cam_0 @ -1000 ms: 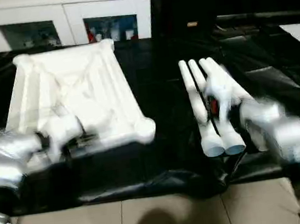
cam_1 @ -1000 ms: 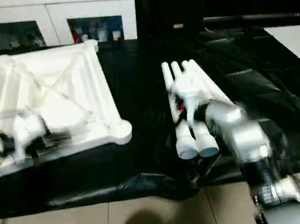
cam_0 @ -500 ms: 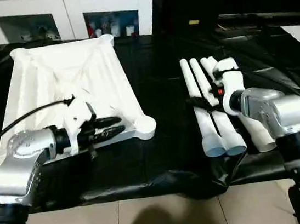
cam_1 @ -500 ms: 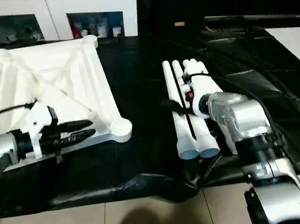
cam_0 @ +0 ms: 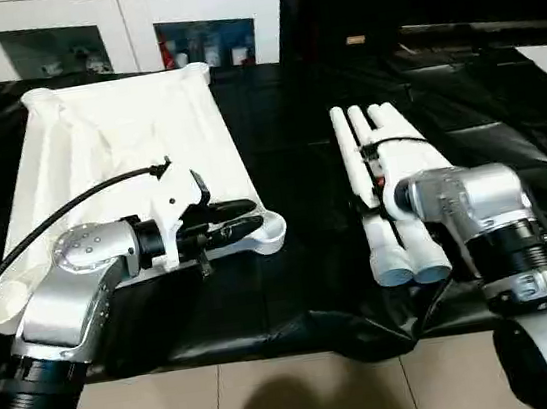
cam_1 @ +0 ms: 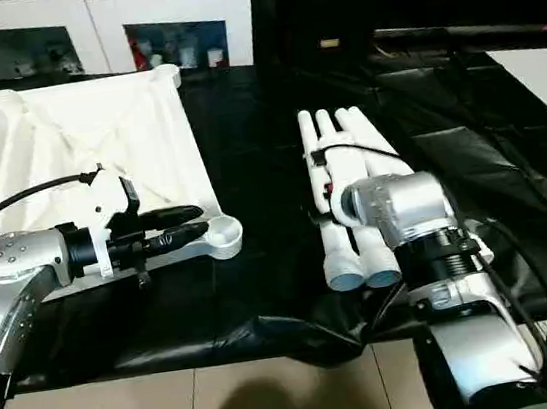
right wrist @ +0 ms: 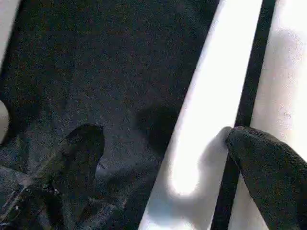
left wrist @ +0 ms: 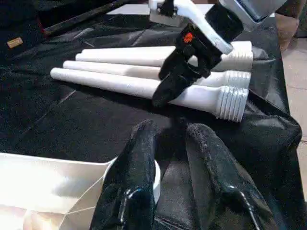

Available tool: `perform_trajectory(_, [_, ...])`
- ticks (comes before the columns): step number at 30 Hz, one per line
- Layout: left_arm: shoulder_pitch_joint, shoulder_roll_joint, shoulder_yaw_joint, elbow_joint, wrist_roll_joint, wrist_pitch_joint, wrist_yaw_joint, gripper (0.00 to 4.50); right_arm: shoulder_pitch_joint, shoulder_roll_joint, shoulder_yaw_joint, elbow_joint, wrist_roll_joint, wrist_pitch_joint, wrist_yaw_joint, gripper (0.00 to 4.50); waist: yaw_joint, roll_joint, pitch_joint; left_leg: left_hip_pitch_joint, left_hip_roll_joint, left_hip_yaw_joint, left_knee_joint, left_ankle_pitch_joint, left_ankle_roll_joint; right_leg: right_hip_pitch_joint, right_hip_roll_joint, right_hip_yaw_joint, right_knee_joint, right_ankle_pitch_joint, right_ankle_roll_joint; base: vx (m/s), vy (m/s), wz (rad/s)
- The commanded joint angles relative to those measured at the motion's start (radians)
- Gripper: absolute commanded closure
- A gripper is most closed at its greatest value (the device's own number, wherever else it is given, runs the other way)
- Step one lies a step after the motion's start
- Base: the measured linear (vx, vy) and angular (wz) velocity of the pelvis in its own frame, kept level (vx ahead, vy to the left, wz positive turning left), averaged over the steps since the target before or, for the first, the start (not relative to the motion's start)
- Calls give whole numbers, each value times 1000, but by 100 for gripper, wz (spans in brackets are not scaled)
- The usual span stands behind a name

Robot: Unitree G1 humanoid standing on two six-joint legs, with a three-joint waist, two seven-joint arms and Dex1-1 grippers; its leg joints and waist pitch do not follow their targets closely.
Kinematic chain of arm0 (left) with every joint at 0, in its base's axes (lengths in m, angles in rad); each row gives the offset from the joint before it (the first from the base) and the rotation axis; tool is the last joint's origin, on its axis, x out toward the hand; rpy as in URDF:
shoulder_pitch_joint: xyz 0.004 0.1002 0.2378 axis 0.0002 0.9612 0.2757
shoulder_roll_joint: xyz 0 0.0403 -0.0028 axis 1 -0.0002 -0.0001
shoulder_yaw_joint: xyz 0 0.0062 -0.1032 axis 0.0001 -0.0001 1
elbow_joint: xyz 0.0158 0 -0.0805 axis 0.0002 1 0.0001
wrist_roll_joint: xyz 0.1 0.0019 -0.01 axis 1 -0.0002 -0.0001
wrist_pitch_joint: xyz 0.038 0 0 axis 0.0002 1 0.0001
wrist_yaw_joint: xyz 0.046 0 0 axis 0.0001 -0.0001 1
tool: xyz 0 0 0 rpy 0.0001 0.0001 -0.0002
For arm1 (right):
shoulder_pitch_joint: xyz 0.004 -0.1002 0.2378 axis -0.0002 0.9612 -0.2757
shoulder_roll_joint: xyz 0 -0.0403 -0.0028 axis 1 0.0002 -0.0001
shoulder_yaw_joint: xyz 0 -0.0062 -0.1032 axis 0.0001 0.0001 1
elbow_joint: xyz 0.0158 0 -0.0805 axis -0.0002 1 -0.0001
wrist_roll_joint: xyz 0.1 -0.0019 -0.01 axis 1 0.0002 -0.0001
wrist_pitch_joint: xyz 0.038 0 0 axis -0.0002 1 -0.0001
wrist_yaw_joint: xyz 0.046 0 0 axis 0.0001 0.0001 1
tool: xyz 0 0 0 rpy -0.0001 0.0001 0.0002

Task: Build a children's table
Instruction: Pick table leg

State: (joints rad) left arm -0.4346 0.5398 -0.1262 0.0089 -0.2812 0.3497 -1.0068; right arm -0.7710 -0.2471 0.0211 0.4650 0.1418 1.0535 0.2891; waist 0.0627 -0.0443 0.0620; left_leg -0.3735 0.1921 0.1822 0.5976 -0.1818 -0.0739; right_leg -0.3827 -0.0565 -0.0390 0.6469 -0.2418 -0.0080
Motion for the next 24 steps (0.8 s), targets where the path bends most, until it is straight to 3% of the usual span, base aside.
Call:
perform_trajectory(1, [9, 8, 6, -37, -4, 19, 2, 328, -18, -4, 10, -15, -20, 18, -26, 0, 5, 20, -72, 21, 32, -10, -66, -61, -65, 53, -67, 46, -58, 158, -230, 0, 0, 0])
perform_trajectory(3, [19, 17, 5, -53, -9, 31, -2, 328, -23, -1, 18, -6, -25, 14, -31, 0, 6, 15, -72, 20, 32, -10, -66, -57, -66, 53, -67, 47, -57, 156, -224, 0, 0, 0])
perform_trajectory(4, [22, 20, 4, -61, -12, 37, -4, 328, -23, 0, 19, -5, -25, 14, -32, 0, 7, 19, -72, 20, 32, -10, -66, -53, -64, 52, -68, 47, -56, 157, -222, 0, 0, 0])
perform_trajectory(5, [29, 28, 2, -72, -18, 46, -8, 328, -24, 6, 17, -6, -20, 20, -29, 0, 6, 13, -72, 20, 31, -8, -66, -50, -59, 52, -66, 47, -57, 161, -220, 0, 0, 0])
perform_trajectory(14, [68, 52, -14, -124, -15, 77, -14, 328, -30, 31, -5, -84, 24, 85, -4, 0, 7, 15, -71, 21, 32, -9, -67, -42, -53, 50, -66, 47, -55, 155, -205, 0, 0, 0])
perform_trajectory(15, [69, 50, -16, -129, -8, 77, -9, 328, -37, 28, -8, -93, 27, 90, -5, 0, 7, 10, -71, 21, 31, -8, -68, -43, -54, 50, -66, 47, -56, 146, -204, 0, 0, 0])
perform_trajectory(17, [72, 50, -18, -133, -1, 77, -3, 328, -44, 22, -4, -89, 12, 80, -16, 0, 8, 12, -71, 21, 32, -8, -67, -45, -55, 49, -68, 48, -56, 137, -204, 0, 0, 0])
perform_trajectory(24, [84, 50, -21, -149, 2, 79, 13, 328, -49, 8, 6, -14, -37, 31, -52, 0, 13, 5, -73, 20, 29, -6, -65, -20, -57, 50, -66, 48, -55, 148, -194, 0, 0, 0])
